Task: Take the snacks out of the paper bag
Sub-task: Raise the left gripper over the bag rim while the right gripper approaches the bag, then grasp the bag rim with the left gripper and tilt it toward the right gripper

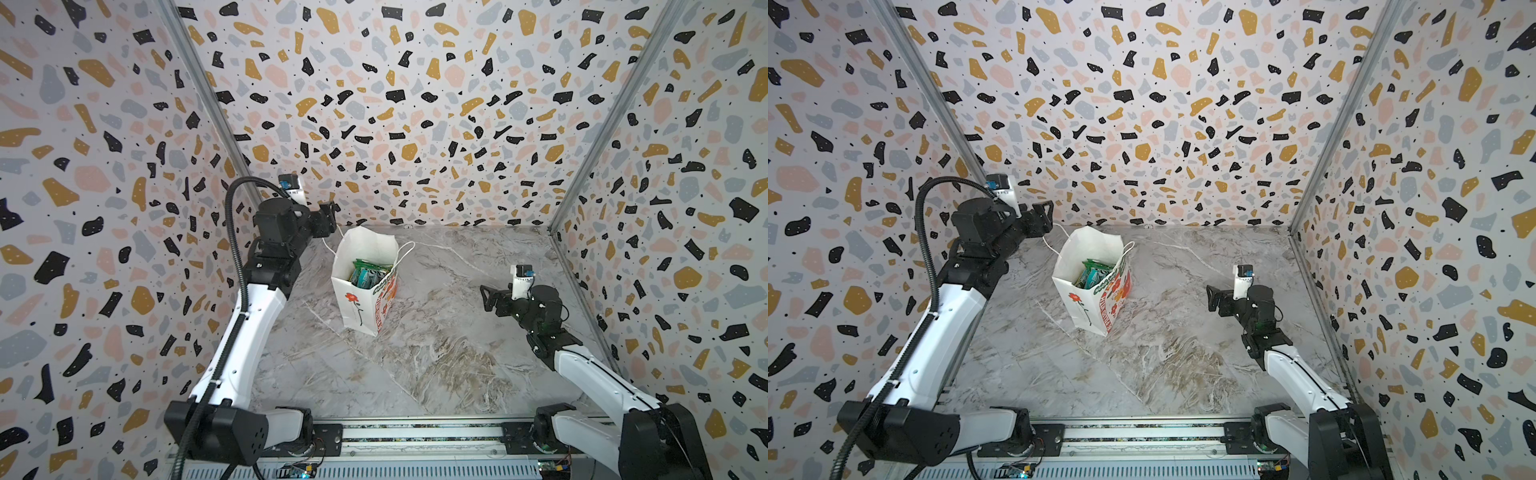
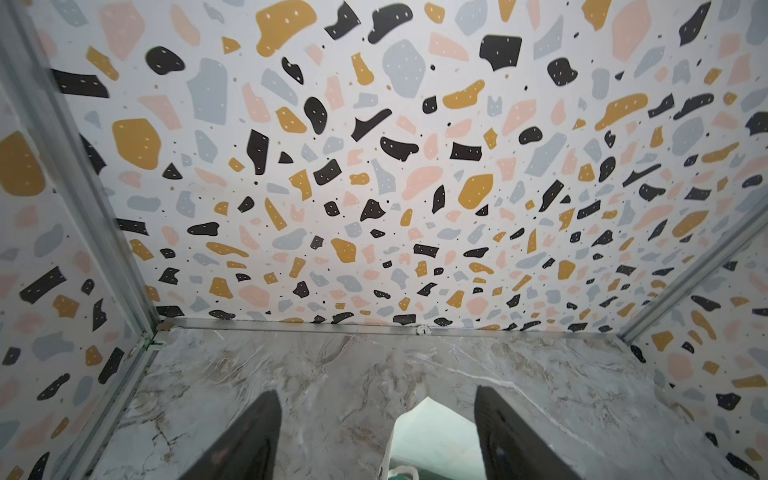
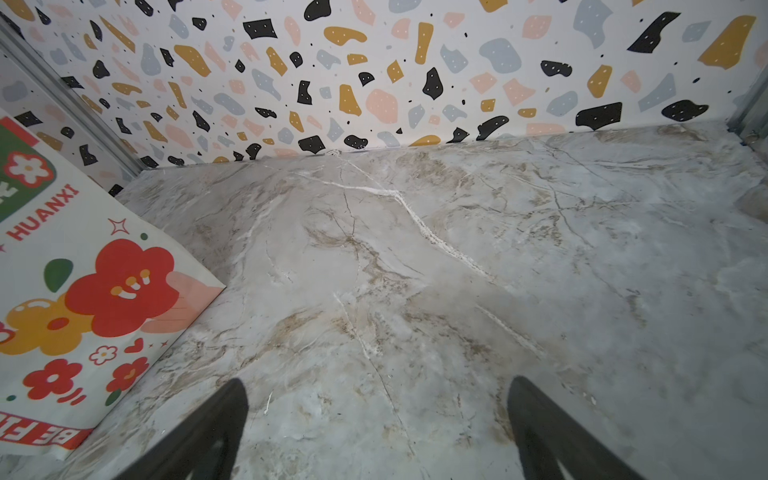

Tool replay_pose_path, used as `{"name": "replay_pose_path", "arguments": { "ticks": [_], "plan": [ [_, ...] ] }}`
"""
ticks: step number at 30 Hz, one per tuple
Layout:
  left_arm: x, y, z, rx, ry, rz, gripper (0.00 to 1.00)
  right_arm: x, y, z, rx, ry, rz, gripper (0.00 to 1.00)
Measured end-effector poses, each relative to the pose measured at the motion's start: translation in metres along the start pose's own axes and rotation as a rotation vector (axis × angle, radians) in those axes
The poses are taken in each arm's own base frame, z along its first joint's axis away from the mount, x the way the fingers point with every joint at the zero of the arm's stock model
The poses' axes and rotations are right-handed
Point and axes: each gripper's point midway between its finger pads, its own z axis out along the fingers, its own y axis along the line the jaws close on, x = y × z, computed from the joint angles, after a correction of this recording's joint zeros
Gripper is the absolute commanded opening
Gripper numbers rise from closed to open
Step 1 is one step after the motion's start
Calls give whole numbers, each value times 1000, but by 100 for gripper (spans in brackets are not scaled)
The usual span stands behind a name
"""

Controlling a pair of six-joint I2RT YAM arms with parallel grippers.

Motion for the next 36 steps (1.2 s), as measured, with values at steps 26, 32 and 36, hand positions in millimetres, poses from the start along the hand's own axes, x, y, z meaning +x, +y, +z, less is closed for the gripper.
{"name": "replay_pose_path", "arguments": {
  "ticks": [26,32,36],
  "plan": [
    [52,-13,14,165,239,-16,10,8,10,9,-58,51,11,99],
    [54,-17,12,187,251,-10,0,8,22,14,-104,67,5,99],
    [55,-22,10,218,254,-16,0,17,37,23,-152,107,1,99]
  ]
}}
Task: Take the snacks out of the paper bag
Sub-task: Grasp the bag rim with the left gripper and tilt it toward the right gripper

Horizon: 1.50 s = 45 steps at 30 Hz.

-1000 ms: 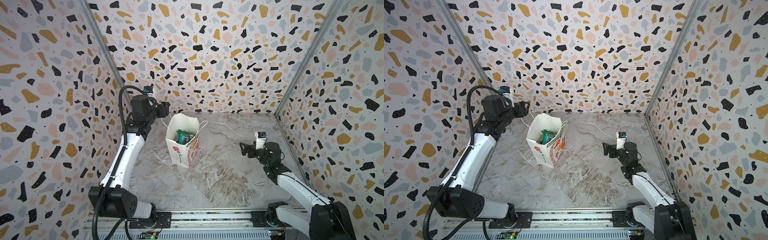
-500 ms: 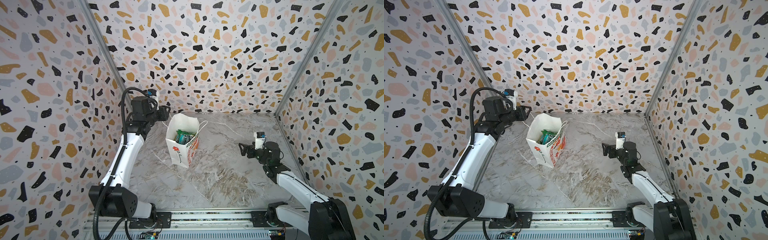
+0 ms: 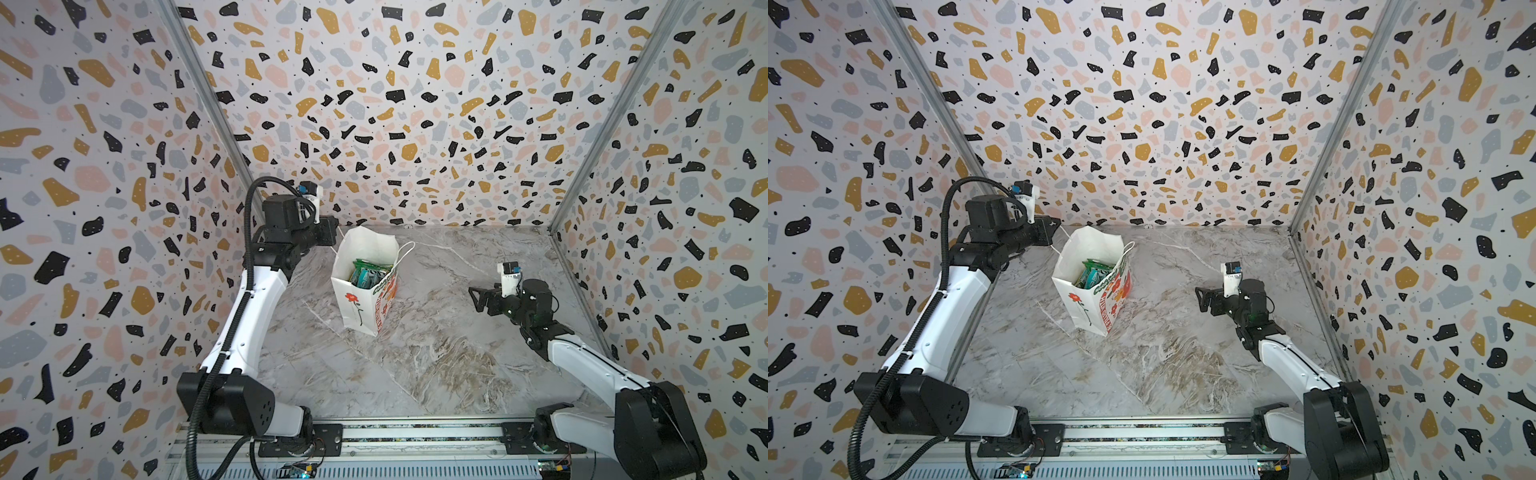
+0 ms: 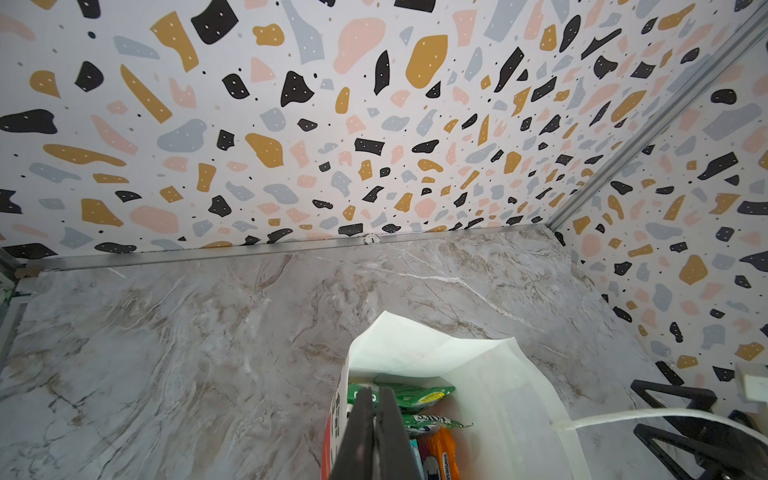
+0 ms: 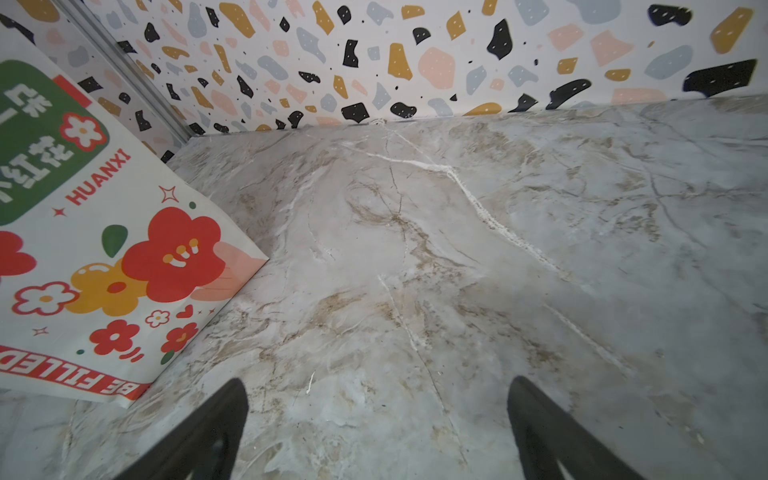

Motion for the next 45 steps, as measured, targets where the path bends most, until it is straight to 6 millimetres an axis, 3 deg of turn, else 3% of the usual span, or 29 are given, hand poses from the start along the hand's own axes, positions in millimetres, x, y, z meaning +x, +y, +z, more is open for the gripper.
{"name": "replay_pose_path", "arguments": {
  "ticks": [8,18,26,32,36,45],
  "plan": [
    [1,-27,2,98,-8,18,0,25,42,26,-138,96,9,99],
    [15,-112,13,236,26,111,0,48,97,46,-302,149,15,92],
    [25,-181,15,353,26,175,0,66,113,51,-366,145,76,88],
    [37,-220,15,430,35,204,0,94,117,46,-392,159,140,87],
    [49,-239,18,472,59,218,0,112,129,48,-411,185,161,87],
    [75,-272,31,547,122,244,0,117,169,49,-493,144,182,86]
  ]
}}
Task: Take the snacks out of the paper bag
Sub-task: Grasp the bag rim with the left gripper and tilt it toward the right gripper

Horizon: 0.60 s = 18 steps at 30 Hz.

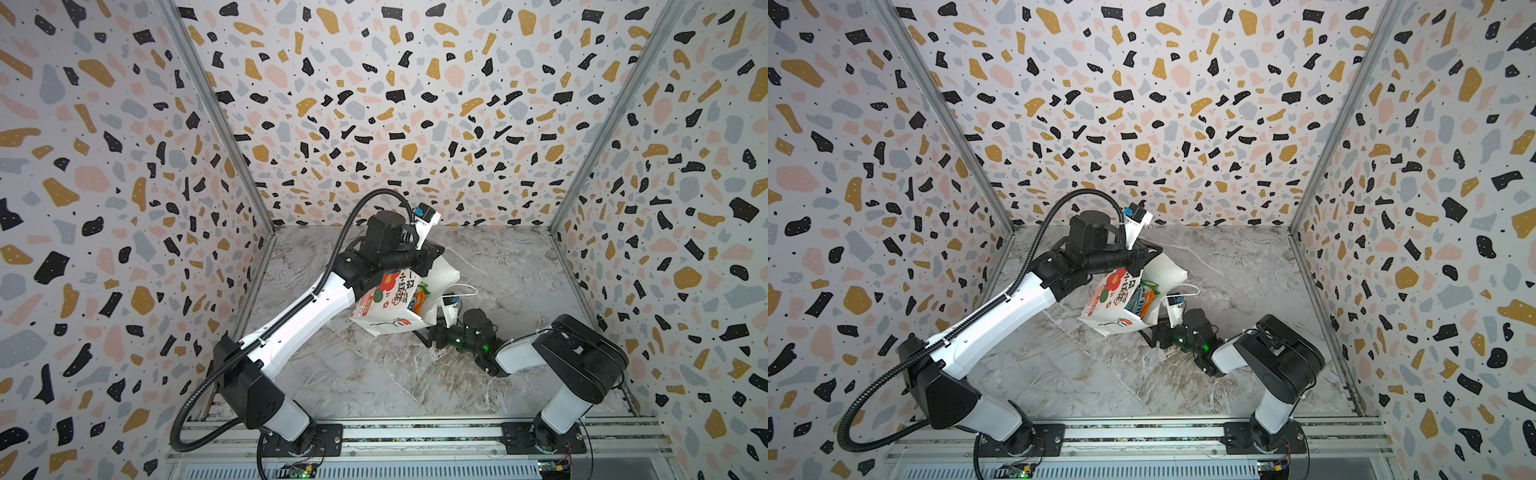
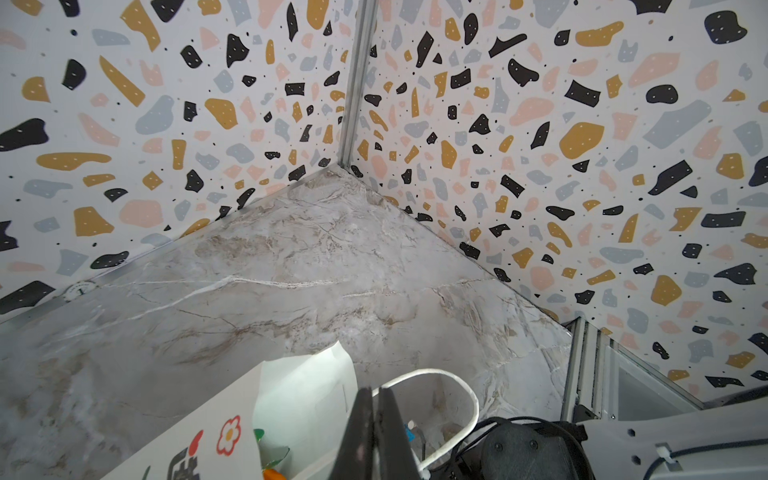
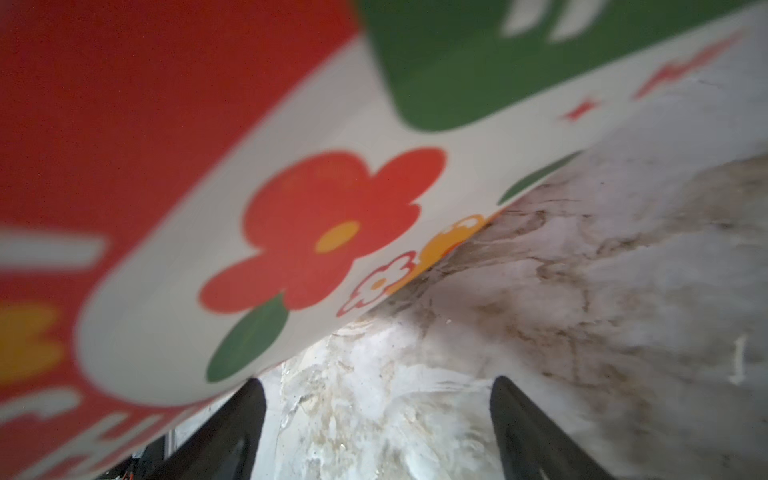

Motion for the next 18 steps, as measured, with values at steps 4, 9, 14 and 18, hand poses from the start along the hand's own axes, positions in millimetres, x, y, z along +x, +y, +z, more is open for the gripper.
{"name": "replay_pose_path", "arguments": {
  "ticks": [4,9,14,18],
  "plan": [
    [4,-4,9,17,17,6,0,13,11,10,-26,21,4,85],
    [2,-7,15,33,21,19,0,17,29,22,-67,30,-8,85],
    [5,-5,14,18,38,41,0,14,33,19,-46,11,-27,87],
    [3,-3,8,-7,36,69,0,4,25,-8,47,-30,-73,89]
  ]
}}
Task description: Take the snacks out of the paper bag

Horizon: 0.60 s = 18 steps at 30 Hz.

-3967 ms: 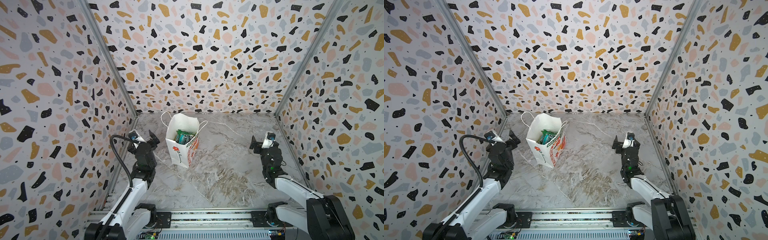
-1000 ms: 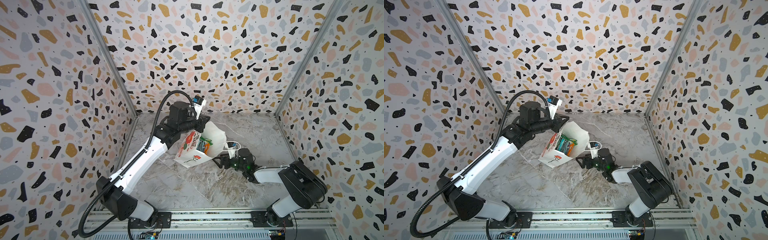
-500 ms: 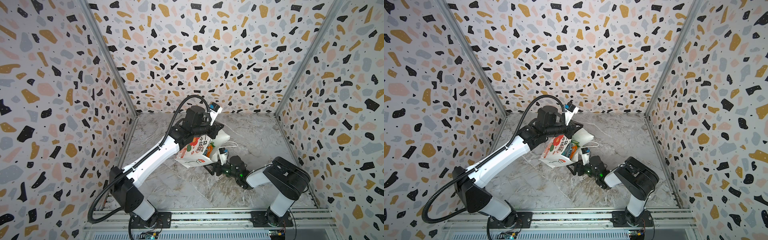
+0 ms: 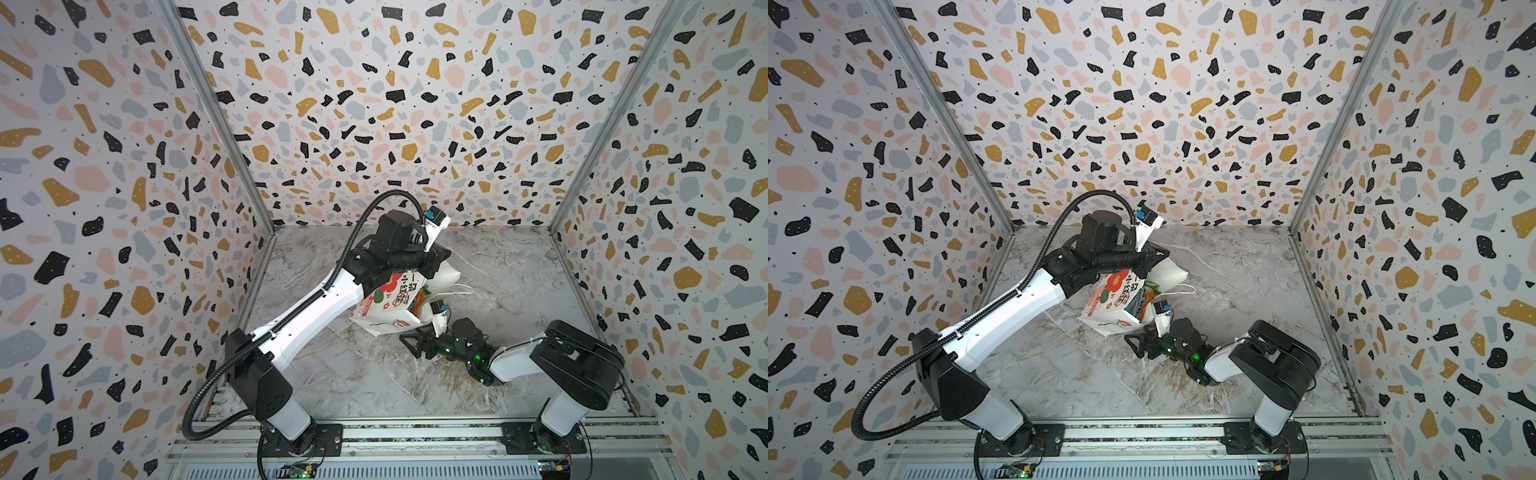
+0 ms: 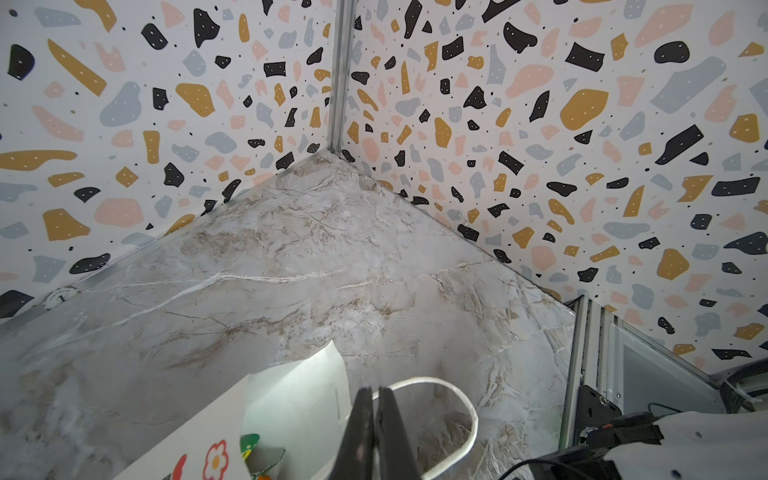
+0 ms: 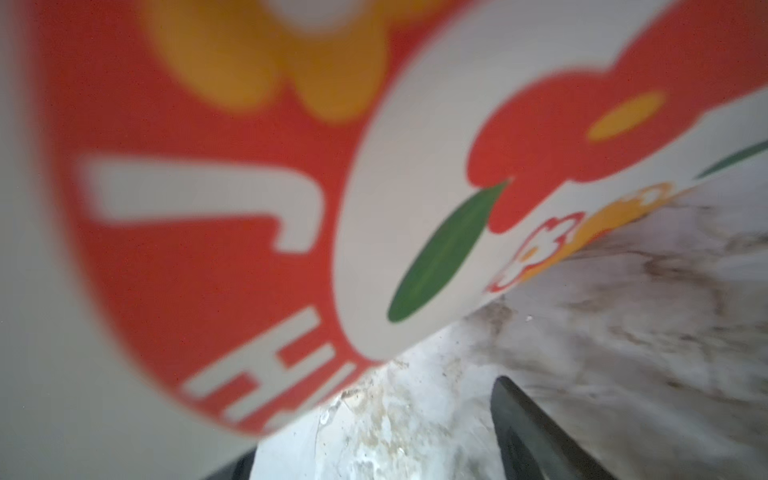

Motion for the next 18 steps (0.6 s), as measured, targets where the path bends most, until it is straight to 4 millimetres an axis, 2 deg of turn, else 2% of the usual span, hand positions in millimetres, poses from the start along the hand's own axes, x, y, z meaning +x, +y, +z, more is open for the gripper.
{"name": "replay_pose_path", "arguments": {
  "ticks": [8,11,14,18],
  "plan": [
    [-11,1,-30,-72,-41,53,0,-42,-36,-68,244,-146,-88,94],
    [-6,3,-32,-84,-32,56,0,-60,-48,-96,348,-209,-113,95],
    [1,4,-29,-84,-17,54,0,-81,-50,-122,416,-283,-145,98],
    [9,5,-25,-82,0,53,0,-94,-56,-143,496,-308,-171,99]
  ]
}}
